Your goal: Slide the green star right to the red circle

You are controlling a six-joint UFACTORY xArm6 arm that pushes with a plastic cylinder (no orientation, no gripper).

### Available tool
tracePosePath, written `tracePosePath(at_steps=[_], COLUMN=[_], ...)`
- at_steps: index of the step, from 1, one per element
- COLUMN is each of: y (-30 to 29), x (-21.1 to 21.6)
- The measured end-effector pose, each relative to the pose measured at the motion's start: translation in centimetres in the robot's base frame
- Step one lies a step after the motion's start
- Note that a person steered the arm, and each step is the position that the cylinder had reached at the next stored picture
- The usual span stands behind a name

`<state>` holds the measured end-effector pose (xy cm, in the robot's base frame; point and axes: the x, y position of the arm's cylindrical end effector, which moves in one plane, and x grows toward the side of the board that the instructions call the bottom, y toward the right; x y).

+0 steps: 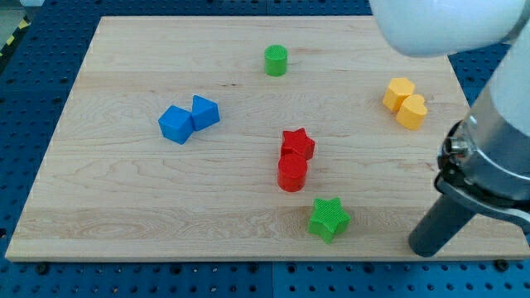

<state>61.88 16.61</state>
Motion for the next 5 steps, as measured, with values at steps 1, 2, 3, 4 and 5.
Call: tracePosePath(at_steps=[1, 2, 3, 4, 5], y=[-6.7, -12.6, -16.5, -16.2, -14.4], x=[0.0, 0.0, -0.1, -0.6, -0.8])
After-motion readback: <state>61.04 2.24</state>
